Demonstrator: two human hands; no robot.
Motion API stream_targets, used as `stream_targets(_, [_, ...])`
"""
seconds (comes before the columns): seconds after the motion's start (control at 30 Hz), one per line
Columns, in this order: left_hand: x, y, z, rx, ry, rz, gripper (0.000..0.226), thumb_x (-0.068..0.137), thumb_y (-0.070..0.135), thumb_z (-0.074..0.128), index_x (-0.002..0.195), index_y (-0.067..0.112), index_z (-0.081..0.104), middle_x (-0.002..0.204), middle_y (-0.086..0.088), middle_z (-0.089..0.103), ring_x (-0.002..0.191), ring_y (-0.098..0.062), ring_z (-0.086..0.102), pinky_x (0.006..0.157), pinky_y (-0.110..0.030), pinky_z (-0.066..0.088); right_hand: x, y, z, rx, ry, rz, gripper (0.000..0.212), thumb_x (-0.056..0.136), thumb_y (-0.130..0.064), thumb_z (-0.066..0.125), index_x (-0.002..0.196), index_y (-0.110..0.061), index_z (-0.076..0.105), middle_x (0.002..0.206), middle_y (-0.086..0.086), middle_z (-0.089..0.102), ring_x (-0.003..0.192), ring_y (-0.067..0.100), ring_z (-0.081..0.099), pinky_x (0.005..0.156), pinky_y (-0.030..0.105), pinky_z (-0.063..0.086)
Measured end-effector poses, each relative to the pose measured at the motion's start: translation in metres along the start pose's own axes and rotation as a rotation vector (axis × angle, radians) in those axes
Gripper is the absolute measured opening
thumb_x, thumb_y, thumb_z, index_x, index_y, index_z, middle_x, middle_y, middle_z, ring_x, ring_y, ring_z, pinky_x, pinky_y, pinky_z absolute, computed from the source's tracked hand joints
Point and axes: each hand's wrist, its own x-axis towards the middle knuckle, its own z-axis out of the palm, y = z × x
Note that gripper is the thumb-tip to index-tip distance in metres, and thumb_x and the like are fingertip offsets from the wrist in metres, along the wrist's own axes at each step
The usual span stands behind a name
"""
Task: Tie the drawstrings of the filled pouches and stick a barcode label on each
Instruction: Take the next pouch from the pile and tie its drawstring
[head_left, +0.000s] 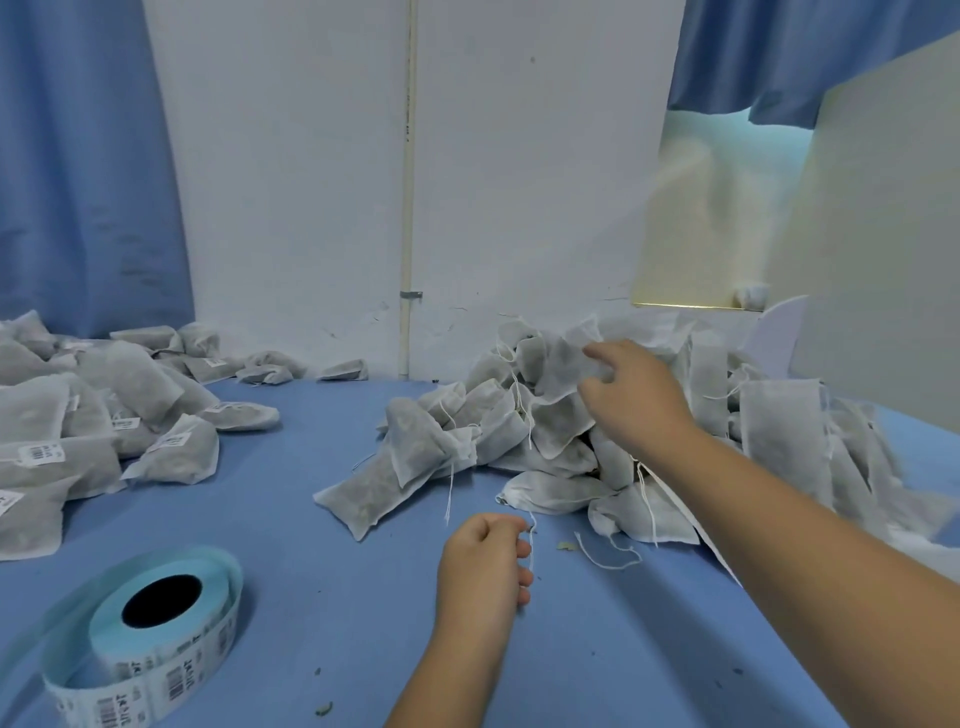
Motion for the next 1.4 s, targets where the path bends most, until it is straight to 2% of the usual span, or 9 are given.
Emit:
stream_targets(0.17, [-0.003,0.004,-0.002,0.056,0.110,0.148,0.017,0.092,0.014,0.055,0.083,0.021,0.068,0.071,0.005,0.059,0.050,-0.006,0.051,0.053,-0.025,0.044,-0.038,0.002,-0.021,0.342,0.157,-0.010,0.027,0.089,-0.013,0.052,0.102,-0.031,0.068,0.105,-0.016,0.064,0.079,-0.004,0.059,0.064,0.003,0.037])
stream_targets(0.3, [-0.011,0.012,-0.006,0.223,0.121,0.400,0.019,0.086,0.015,0.065,0.091,0.033,0.062,0.091,0.011,0.062,0.070,0.008,0.055,0.060,-0.006,0.040,-0.082,0.012,-0.019,0.647,0.174,0.080,0.034,0.086,-0.003,0.054,0.081,-0.030,0.074,0.063,0.003,0.057,0.045,0.004,0.044,0.046,0.010,0.036])
stream_targets(0.37, [-0.015,0.014,-0.005,0.328,0.103,0.517,0.027,0.084,0.018,0.069,0.097,0.039,0.058,0.106,0.016,0.059,0.092,0.013,0.053,0.069,-0.002,0.038,-0.104,0.016,-0.013,0.729,0.131,0.118,0.038,0.084,0.001,0.054,0.074,-0.028,0.075,0.070,0.013,0.061,0.050,0.006,0.044,0.051,0.016,0.040])
stream_targets(0.5, [-0.021,0.017,-0.009,0.466,-0.096,0.608,0.037,0.086,0.023,0.072,0.106,0.048,0.054,0.112,0.025,0.059,0.106,0.018,0.049,0.084,-0.001,0.035,-0.128,0.025,0.001,0.840,-0.010,0.142,0.030,0.081,-0.003,0.057,0.070,-0.025,0.074,0.075,-0.004,0.069,0.066,0.009,0.055,0.066,0.025,0.046])
stream_targets(0.7, [-0.031,0.021,-0.013,0.449,-0.471,0.349,0.018,0.080,0.031,0.074,0.097,0.033,0.072,0.086,0.017,0.072,0.079,-0.001,0.066,0.070,-0.016,0.048,-0.129,0.033,0.002,1.112,-0.105,0.179,0.017,0.068,-0.012,0.056,0.063,-0.016,0.072,0.078,-0.002,0.067,0.072,0.016,0.058,0.070,0.029,0.046])
stream_targets(0.83, [-0.034,0.022,-0.010,0.448,-0.354,0.323,0.021,0.065,0.039,0.079,0.085,0.036,0.073,0.076,0.010,0.073,0.068,-0.005,0.067,0.062,-0.019,0.050,-0.130,0.038,0.001,1.180,-0.110,0.332,0.017,0.076,-0.011,0.059,0.076,-0.017,0.075,0.087,0.004,0.072,0.077,0.022,0.063,0.068,0.031,0.049])
stream_targets(1.03, [-0.038,0.016,-0.010,0.782,-0.123,0.716,0.039,0.065,0.053,0.084,0.060,0.031,0.052,0.063,0.022,0.058,0.058,0.004,0.049,0.054,-0.012,0.036,-0.134,0.036,0.001,1.052,-0.223,0.416,0.026,0.085,-0.033,0.071,0.109,-0.025,0.064,0.085,-0.006,0.070,0.075,0.015,0.070,0.073,0.034,0.058])
stream_targets(1.13, [-0.041,0.018,-0.007,0.761,-0.112,0.810,0.040,0.058,0.077,0.072,0.063,0.041,0.053,0.063,0.025,0.056,0.060,0.006,0.049,0.054,-0.011,0.034,-0.136,0.032,0.000,0.932,-0.331,0.403,0.021,0.086,-0.028,0.071,0.104,-0.019,0.067,0.071,-0.011,0.070,0.070,0.008,0.069,0.076,0.032,0.058])
stream_targets(1.4, [-0.036,0.016,-0.010,0.770,-0.105,0.809,0.070,0.053,0.083,0.059,0.075,0.016,0.060,0.062,0.007,0.053,0.066,-0.007,0.048,0.060,-0.022,0.039,-0.134,0.039,-0.008,0.903,-0.347,0.411,0.013,0.091,-0.011,0.062,0.084,-0.006,0.071,0.063,0.001,0.066,0.056,0.011,0.060,0.061,0.023,0.053])
